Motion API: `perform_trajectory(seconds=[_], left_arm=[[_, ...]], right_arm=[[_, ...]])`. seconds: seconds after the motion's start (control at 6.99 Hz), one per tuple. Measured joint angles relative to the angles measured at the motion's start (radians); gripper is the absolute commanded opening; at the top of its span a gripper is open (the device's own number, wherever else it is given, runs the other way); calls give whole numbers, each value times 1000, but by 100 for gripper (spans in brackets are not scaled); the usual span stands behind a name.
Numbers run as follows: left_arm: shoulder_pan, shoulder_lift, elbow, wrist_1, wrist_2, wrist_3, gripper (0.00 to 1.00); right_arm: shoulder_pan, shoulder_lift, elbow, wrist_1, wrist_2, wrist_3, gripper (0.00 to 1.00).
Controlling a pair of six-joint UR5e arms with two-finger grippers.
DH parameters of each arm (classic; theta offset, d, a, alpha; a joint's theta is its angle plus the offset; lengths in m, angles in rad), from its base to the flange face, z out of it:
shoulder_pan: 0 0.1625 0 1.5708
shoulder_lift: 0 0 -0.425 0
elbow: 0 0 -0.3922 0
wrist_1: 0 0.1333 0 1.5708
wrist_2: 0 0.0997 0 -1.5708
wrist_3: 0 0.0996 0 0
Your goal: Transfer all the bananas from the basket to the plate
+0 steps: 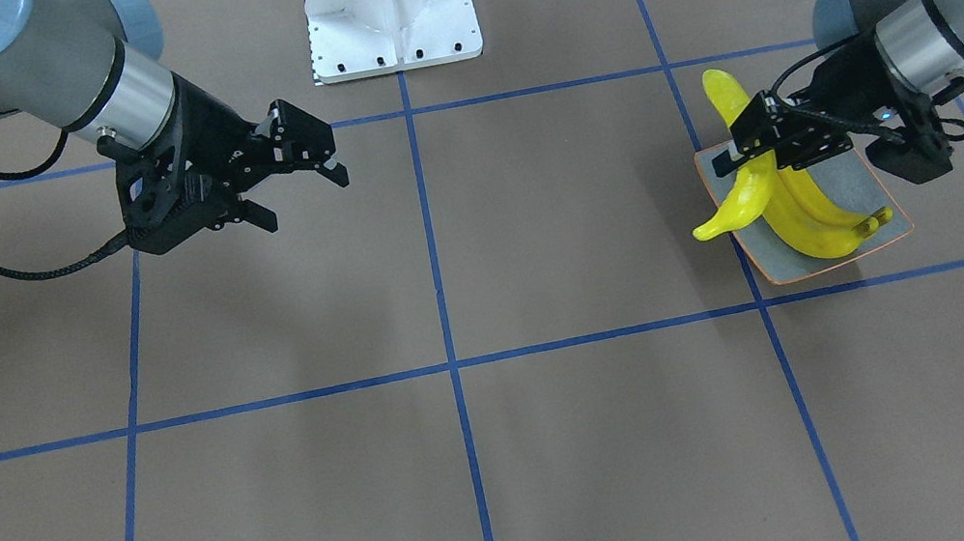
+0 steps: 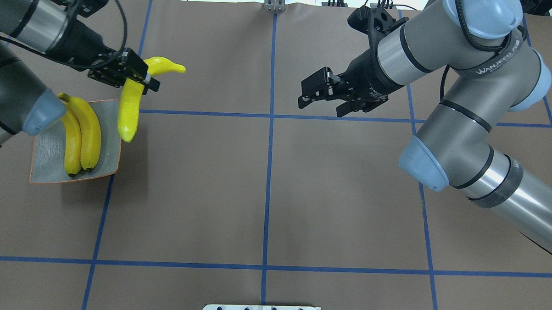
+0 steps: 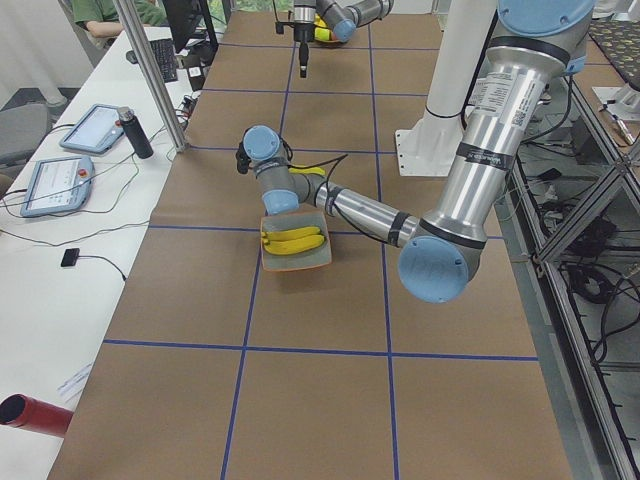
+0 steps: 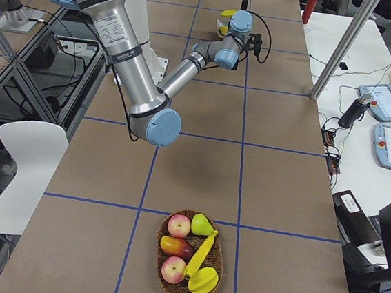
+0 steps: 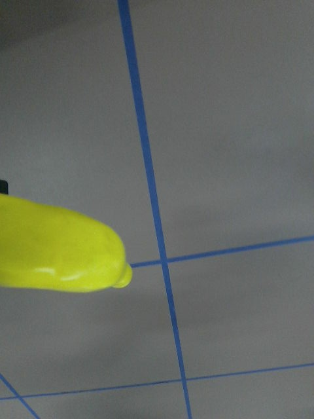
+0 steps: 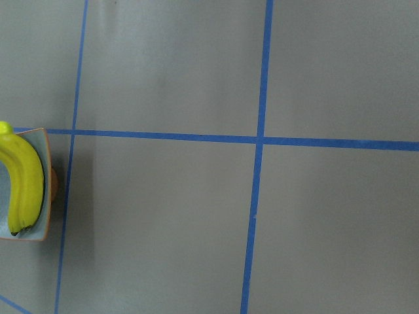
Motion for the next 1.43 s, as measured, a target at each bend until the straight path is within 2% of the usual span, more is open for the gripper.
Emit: perform_trajectory(seconds=[0.29,0.57,0.86,1.43], left_arm=[[-20,50,-4,-15,2,-239,0],[-22,59,18,-55,49,-410,0],[-51,97,65,-101,70,-447,0],[-181,132,153,-123,65,-444,0]], right_arm=[[0,-2,-14,1,-1,1,100],[-2,-1,-24,1,-5,2,100],[-7,0,-27,2,-26,2,100],[-20,0,-27,1,-39,2,100]])
